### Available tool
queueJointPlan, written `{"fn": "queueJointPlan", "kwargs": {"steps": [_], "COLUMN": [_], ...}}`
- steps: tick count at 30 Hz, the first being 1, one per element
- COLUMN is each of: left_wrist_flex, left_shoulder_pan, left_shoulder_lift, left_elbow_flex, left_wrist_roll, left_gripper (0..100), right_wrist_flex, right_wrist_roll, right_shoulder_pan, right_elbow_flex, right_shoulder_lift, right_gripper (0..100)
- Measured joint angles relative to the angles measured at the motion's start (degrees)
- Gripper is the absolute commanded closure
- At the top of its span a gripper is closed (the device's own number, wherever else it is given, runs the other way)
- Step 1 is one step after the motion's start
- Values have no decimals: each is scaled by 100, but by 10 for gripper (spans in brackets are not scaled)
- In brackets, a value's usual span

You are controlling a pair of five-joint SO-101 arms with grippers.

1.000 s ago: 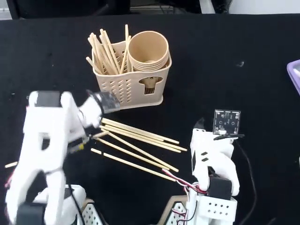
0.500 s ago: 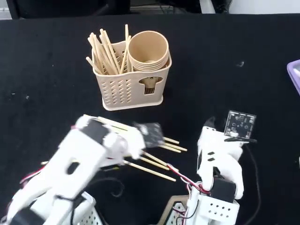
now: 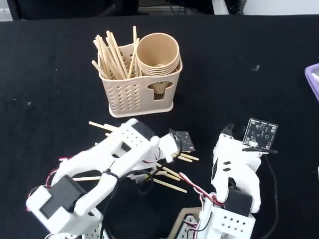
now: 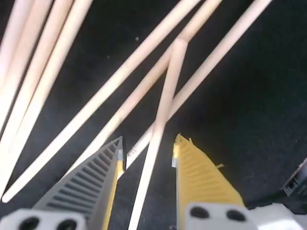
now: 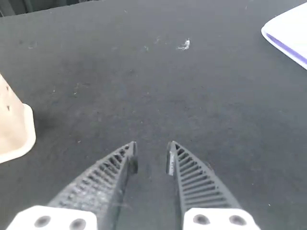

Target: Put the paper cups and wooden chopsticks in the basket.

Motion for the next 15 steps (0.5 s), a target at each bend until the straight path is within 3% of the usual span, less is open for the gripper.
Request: {"fn": "queueJointPlan", "kwargs": {"steps": [7,11,15], "left_wrist_flex": [-791,-941,-703], "left_shoulder_pan": [26,9,70], "left_shoulder_lift": [246,237,246], "left_elbow_flex": [167,281,308], "left_wrist_roll": [-9,18,35], "left_gripper": [827,963,973], "right_wrist_flex": [0,0,0], "right_wrist_roll": [0,0,0], "right_shoulder_pan": [0,0,0], "right_elbow_flex": [0,0,0], "right_shoulder_lift": [0,0,0], "right_gripper": [888,888,888]}}
